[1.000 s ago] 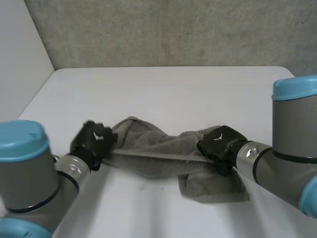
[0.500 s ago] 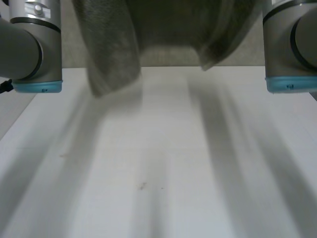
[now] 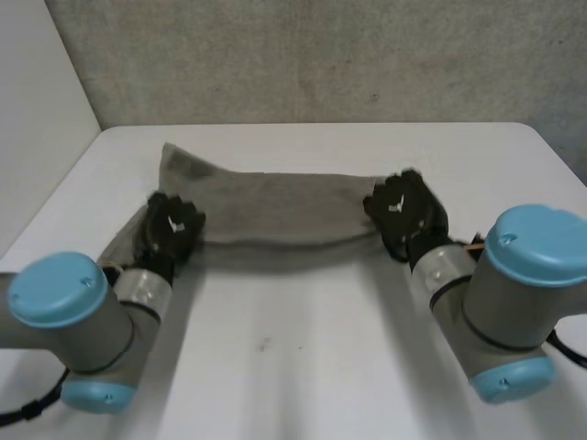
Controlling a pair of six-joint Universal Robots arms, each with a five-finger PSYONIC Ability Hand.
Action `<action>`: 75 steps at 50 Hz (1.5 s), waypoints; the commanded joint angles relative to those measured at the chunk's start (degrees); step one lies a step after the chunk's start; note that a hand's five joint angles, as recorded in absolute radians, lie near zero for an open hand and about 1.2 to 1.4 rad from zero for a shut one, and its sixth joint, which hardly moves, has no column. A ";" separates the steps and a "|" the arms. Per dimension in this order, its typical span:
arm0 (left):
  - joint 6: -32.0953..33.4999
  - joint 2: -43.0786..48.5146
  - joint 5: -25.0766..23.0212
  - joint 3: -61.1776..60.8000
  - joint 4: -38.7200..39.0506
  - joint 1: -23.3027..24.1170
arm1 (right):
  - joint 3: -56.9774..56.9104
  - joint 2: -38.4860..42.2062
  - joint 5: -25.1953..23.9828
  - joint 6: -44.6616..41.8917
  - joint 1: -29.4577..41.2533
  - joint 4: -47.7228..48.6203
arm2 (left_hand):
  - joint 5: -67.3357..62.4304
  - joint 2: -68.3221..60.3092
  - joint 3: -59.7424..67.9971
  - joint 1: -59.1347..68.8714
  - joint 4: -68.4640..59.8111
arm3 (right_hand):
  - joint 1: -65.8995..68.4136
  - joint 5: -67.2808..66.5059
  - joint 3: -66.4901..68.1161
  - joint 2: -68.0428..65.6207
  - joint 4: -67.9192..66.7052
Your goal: Fold the towel.
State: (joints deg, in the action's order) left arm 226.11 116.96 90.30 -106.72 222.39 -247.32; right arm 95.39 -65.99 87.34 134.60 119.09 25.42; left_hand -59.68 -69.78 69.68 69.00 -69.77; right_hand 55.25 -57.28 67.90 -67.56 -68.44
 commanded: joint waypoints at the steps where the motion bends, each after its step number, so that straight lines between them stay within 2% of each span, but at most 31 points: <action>1: 0.04 1.86 -3.47 -1.48 -4.60 -0.45 | 1.29 0.51 2.13 1.19 0.17 -5.03 | -10.32 -10.22 10.32 11.00 -10.23 | 24.75 -12.72 12.10 -12.44 -11.56; 4: -0.49 -1.30 -4.35 -1.48 -6.97 -0.89 | 1.64 -0.80 2.40 2.86 0.26 -5.91 | -5.46 -5.37 5.46 6.15 -5.37 | 24.75 -12.72 12.10 -12.44 -11.56; 5: -0.66 -2.87 -4.70 -1.56 -7.93 -0.89 | 1.99 -1.85 2.40 3.90 0.18 -6.09 | 8.19 8.29 -8.19 -7.51 8.28 | 24.75 -12.72 12.10 -12.44 -11.56; 6: -0.67 -2.88 -4.70 -1.56 -7.94 -0.89 | 1.99 -1.86 2.40 3.91 0.17 -6.09 | 8.33 8.43 -8.33 -7.64 8.42 | 24.75 -12.72 12.10 -12.44 -11.56; 7: -0.75 -4.36 -4.79 -1.74 -8.81 -0.80 | 2.34 -2.90 2.40 4.87 0.00 -6.26 | 26.48 26.58 -26.48 -25.80 26.57 | 24.75 -12.72 12.10 -12.44 -11.56; 8: -0.75 -5.42 -4.96 -1.91 -9.77 -0.45 | 2.95 -3.61 2.40 6.01 -0.61 -6.35 | 37.99 38.09 -37.99 -37.30 38.08 | 24.75 -12.72 12.10 -12.44 -11.56; 13: -1.02 -6.83 -5.05 -2.35 -11.10 -0.53 | 4.89 -4.67 2.40 10.75 -3.33 -6.44 | 42.46 42.56 -42.47 -41.78 42.55 | 24.75 -12.72 12.10 -12.44 -11.56; 17: -2.51 -7.54 -5.05 -2.53 -11.10 -0.98 | 5.95 -5.37 2.40 14.72 -5.98 -6.44 | 42.81 42.91 -42.82 -42.13 42.90 | 24.75 -12.72 12.10 -12.44 -11.56; 19: -4.78 -7.72 -5.05 -2.62 -11.54 -2.63 | 6.30 -5.46 2.05 18.84 -9.65 -6.62 | 42.81 42.91 -42.82 -42.13 42.90 | 24.75 -12.72 12.10 -12.44 -11.56; 23: -7.43 -7.80 -5.67 -3.06 -12.60 -5.28 | 5.95 -5.55 1.60 21.93 -12.22 -7.49 | 42.64 42.74 -42.65 -41.96 42.73 | 24.75 -12.72 12.10 -12.44 -11.56; 25: -10.32 -8.07 -8.72 -3.32 -15.39 -7.73 | 4.90 -4.85 1.43 23.42 -13.79 -9.59 | 42.31 42.41 -42.31 -41.63 42.40 | 24.75 -12.72 12.10 -12.44 -11.56; 26: -10.33 -8.07 -8.74 -3.32 -15.41 -7.74 | 4.89 -4.85 1.43 23.43 -13.80 -9.60 | 42.31 42.41 -42.31 -41.62 42.40 | 24.75 -12.72 12.10 -12.44 -11.56; 28: -13.05 -9.38 -13.81 -3.32 -20.04 -10.71 | 3.93 -4.41 1.25 23.51 -15.64 -10.83 | 41.64 41.74 -41.64 -40.95 41.73 | 24.75 -12.72 12.10 -12.44 -11.56; 29: -13.06 -9.39 -13.84 -3.32 -20.07 -10.73 | 3.93 -4.41 1.25 23.51 -15.65 -10.83 | 41.64 41.73 -41.64 -40.95 41.72 | 24.75 -12.72 12.10 -12.44 -11.56; 33: -14.20 -11.40 -20.94 -3.32 -26.73 -16.25 | 2.79 -2.83 0.90 23.60 -16.96 -10.66 | 41.30 41.40 -41.30 -40.62 41.39 | 24.75 -12.72 12.10 -12.44 -11.56; 36: -14.11 -12.11 -23.41 -3.41 -28.50 -18.72 | 2.43 -2.83 0.90 23.51 -17.40 -10.83 | 39.46 39.56 -39.46 -38.78 39.55 | 24.75 -12.72 12.10 -12.44 -11.56; 39: -14.11 -12.20 -23.60 -3.50 -28.59 -19.34 | 2.61 -2.83 0.90 23.25 -17.40 -10.83 | 39.11 39.21 -39.11 -38.43 39.20 | 24.75 -12.72 12.10 -12.44 -11.56; 42: -13.94 -12.11 -23.86 -4.38 -28.42 -19.87 | 2.96 -2.83 0.90 23.07 -17.32 -10.83 | 32.55 32.65 -32.55 -31.87 32.64 | 24.75 -12.72 12.10 -12.44 -11.56; 52: -13.76 -7.20 -23.33 -5.08 -19.37 -19.70 | 4.01 -2.74 0.81 23.25 -16.79 -10.66 | 32.22 32.31 -32.22 -31.53 32.31 | 24.75 -12.72 12.10 -12.44 -11.56; 75: -13.67 -2.44 -22.54 -2.53 -19.28 -19.61 | 4.37 -2.12 0.11 22.99 -16.79 -10.40 | 35.07 35.16 -35.07 -34.38 35.15 | 24.75 -12.72 12.10 -12.44 -11.56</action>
State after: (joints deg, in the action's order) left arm 212.43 114.40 67.20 -109.27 203.17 -266.94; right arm 99.76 -68.40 87.44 157.59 102.28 15.02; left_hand -21.91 -32.01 32.07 32.09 -32.03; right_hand 55.25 -57.33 67.90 -67.56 -68.44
